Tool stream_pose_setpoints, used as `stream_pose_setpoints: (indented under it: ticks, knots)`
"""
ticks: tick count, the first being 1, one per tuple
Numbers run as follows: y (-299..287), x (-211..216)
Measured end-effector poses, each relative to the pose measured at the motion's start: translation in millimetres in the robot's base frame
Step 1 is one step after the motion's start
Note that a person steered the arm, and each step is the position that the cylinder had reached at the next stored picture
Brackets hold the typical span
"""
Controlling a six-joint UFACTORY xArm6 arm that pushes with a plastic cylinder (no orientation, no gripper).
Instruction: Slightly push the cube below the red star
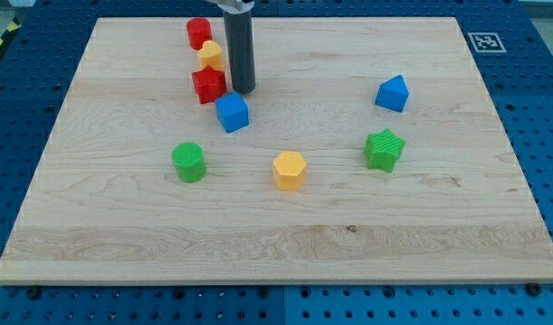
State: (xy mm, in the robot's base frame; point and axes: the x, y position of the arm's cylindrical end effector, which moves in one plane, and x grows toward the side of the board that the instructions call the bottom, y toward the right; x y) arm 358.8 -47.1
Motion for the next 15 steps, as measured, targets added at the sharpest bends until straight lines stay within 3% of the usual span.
stream_pose_setpoints:
  ticks: [4,14,15]
  knots:
    - [45.0,52.5]
    - [0.3,54.7]
    - [1.7,79.3]
